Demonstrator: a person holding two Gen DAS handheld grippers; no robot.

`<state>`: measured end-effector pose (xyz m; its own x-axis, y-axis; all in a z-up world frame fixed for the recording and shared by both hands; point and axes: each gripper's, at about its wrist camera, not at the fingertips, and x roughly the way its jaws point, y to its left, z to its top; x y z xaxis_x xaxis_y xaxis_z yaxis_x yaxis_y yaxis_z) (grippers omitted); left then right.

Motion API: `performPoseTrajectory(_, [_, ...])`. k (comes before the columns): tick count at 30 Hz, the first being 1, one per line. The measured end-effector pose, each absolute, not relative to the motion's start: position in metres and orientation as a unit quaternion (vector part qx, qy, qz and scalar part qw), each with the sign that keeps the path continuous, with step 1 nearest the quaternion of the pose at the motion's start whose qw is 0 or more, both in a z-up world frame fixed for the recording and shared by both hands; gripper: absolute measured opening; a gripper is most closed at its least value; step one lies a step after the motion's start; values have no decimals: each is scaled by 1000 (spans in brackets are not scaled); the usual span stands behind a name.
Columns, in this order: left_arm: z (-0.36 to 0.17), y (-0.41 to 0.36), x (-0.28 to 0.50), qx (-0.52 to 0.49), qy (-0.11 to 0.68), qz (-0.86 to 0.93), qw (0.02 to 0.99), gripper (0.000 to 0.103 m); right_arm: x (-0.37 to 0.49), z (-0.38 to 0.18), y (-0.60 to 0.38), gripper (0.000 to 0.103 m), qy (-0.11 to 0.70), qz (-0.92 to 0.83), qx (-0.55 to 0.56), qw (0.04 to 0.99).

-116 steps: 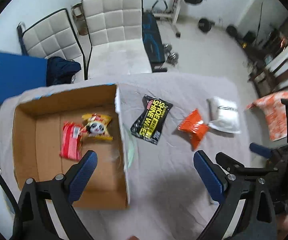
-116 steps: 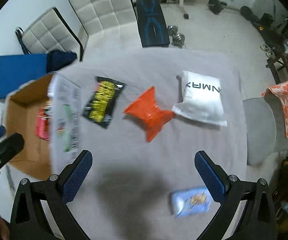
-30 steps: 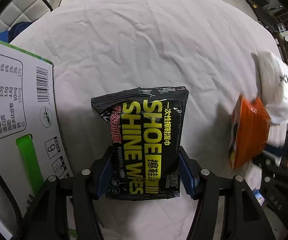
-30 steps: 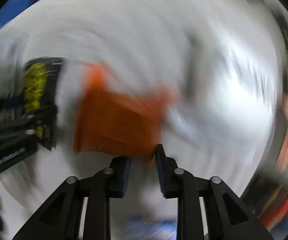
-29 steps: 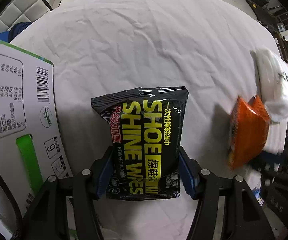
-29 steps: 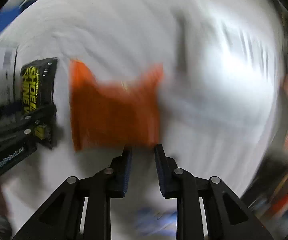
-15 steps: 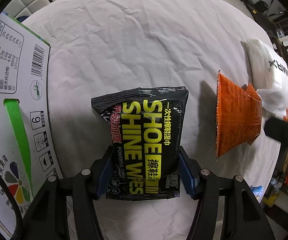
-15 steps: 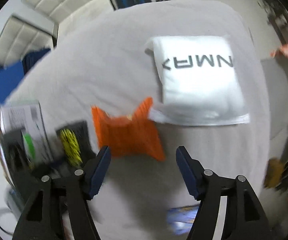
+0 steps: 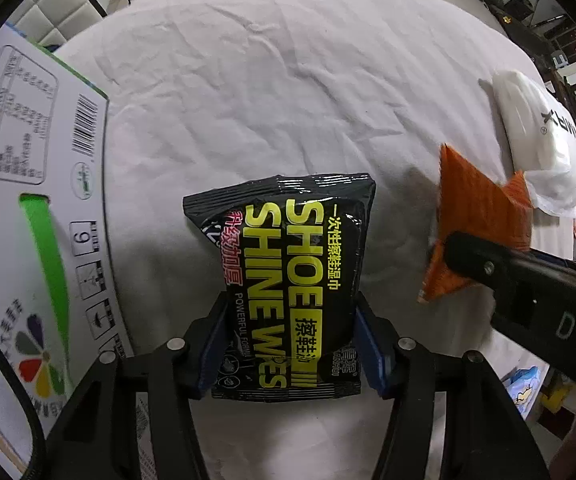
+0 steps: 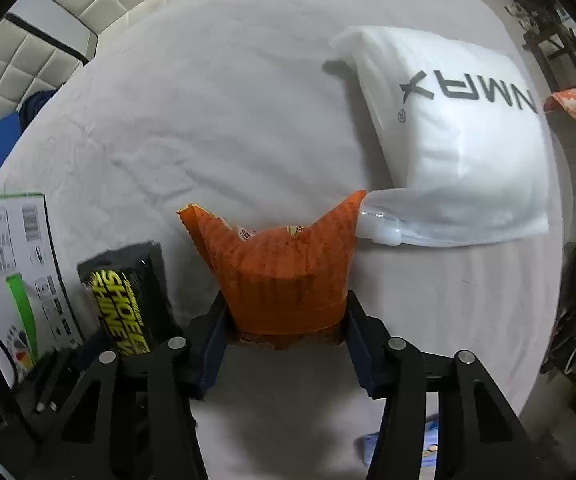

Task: Organize soft objects
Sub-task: 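Lift both packets and carry them over the cardboard box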

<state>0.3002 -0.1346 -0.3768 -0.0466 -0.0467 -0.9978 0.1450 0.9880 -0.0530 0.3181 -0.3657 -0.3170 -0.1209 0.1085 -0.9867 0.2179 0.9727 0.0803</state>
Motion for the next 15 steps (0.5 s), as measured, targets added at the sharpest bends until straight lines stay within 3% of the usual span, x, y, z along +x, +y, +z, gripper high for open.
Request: performPoseTrajectory(15, [-266, -131, 242, 33, 631, -116, 766, 54, 236, -218, -357, 53, 697, -12, 118, 707])
